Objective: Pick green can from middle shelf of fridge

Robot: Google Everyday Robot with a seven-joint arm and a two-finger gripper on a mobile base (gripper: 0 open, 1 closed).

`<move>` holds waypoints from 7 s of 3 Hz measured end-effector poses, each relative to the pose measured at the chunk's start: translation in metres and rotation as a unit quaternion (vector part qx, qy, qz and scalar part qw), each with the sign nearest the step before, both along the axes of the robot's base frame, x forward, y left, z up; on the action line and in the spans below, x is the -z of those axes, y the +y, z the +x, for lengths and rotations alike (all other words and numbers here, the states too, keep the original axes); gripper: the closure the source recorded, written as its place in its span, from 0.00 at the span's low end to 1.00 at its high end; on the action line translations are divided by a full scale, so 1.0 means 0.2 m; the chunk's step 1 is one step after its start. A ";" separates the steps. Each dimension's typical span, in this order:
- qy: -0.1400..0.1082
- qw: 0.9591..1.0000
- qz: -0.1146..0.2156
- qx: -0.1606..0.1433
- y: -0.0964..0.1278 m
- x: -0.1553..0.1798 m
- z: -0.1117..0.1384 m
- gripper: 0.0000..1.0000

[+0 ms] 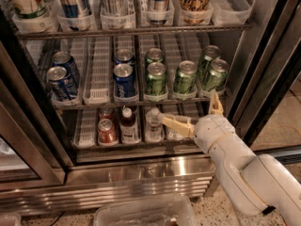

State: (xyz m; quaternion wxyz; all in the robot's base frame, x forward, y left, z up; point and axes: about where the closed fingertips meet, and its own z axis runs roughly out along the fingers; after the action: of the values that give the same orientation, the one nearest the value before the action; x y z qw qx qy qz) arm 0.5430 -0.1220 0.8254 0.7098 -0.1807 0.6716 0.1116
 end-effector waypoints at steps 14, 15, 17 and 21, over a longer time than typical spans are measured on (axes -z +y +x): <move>-0.021 0.999 0.000 0.030 -0.08 -0.03 0.47 0.30; -0.022 0.999 -0.002 0.031 -0.08 -0.04 0.55 0.29; -0.021 0.999 -0.006 0.031 -0.06 -0.03 0.60 0.69; -0.067 0.998 -0.010 0.000 -0.02 -0.31 0.50 1.00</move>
Offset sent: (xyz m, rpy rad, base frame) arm 0.0302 -0.0166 0.0016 0.0156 -0.0347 -0.0594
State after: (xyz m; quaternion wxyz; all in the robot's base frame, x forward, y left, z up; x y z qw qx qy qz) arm 0.6431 -0.1267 0.8883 0.7513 -0.1950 0.6238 0.0922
